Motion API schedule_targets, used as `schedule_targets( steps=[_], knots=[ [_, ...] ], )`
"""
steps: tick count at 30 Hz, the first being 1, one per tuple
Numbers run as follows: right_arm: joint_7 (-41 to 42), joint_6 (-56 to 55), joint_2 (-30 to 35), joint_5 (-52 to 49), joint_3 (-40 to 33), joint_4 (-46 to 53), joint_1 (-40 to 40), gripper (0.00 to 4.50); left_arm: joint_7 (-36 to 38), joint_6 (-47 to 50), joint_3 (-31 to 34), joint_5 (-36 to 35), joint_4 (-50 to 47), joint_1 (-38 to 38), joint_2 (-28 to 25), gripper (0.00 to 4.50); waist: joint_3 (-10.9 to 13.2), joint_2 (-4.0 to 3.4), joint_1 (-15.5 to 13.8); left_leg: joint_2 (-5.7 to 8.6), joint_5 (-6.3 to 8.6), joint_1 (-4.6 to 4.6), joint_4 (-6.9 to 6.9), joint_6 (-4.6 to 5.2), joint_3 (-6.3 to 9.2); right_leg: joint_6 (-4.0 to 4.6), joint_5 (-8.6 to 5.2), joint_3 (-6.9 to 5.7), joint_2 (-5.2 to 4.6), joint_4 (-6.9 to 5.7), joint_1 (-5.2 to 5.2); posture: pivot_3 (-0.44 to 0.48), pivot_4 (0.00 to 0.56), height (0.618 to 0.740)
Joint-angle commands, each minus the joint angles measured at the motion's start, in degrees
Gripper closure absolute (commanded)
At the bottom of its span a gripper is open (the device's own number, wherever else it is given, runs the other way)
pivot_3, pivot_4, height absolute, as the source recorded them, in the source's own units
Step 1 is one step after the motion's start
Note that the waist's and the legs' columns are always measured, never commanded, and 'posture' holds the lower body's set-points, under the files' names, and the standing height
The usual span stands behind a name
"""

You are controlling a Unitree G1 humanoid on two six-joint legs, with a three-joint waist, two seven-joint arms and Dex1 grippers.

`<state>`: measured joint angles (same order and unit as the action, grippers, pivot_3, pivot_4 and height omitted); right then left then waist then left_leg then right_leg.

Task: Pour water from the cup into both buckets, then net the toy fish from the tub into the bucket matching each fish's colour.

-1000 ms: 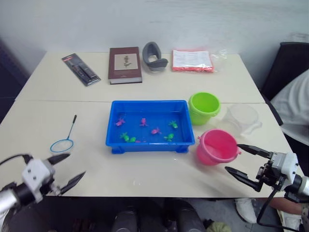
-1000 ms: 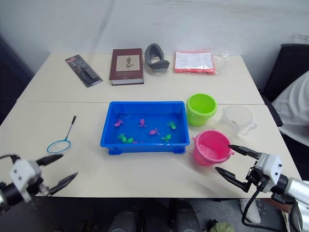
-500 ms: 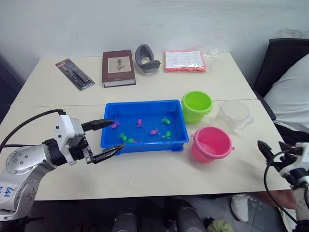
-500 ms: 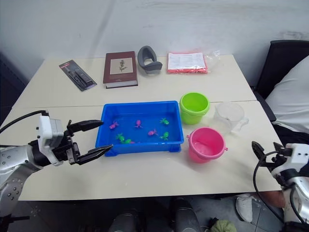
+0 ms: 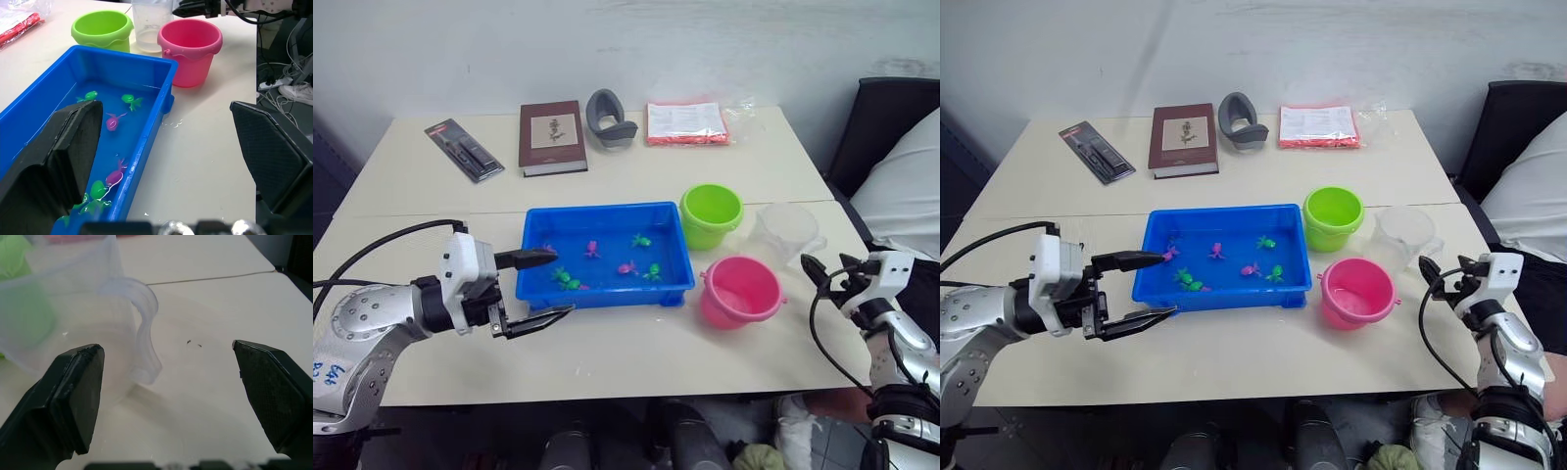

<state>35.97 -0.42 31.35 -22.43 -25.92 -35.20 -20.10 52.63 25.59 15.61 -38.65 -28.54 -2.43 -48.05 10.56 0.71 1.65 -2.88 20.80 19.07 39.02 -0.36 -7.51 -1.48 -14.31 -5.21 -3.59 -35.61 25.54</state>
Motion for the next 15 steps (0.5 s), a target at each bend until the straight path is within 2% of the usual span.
schedule_targets(
  steps=[1,15],
  knots=[
    [-3.0,-3.8,0.3,2.3,0.5,-1.3,-1.7,0.0,-0.1,-1.0,1.0,0.4,-1.3,0.5,0.2,0.01,0.0,0.0,0.0,0.0,0.0,0.0,0.0,0.0,-0.01,0.0,0.0,0.0,0.0,0.0,0.0,0.0,0.15,0.74],
    [-6.7,-6.0,-2.3,1.7,0.3,-4.9,-4.3,0.0,-1.4,-1.1,0.9,0.7,-2.7,0.6,0.7,0.01,0.0,0.0,0.2,-0.03,-0.01,-0.01,-0.01,-0.02,-0.06,0.01,0.0,0.06,0.02,0.0,0.04,0.0,0.15,0.74]
  ],
)
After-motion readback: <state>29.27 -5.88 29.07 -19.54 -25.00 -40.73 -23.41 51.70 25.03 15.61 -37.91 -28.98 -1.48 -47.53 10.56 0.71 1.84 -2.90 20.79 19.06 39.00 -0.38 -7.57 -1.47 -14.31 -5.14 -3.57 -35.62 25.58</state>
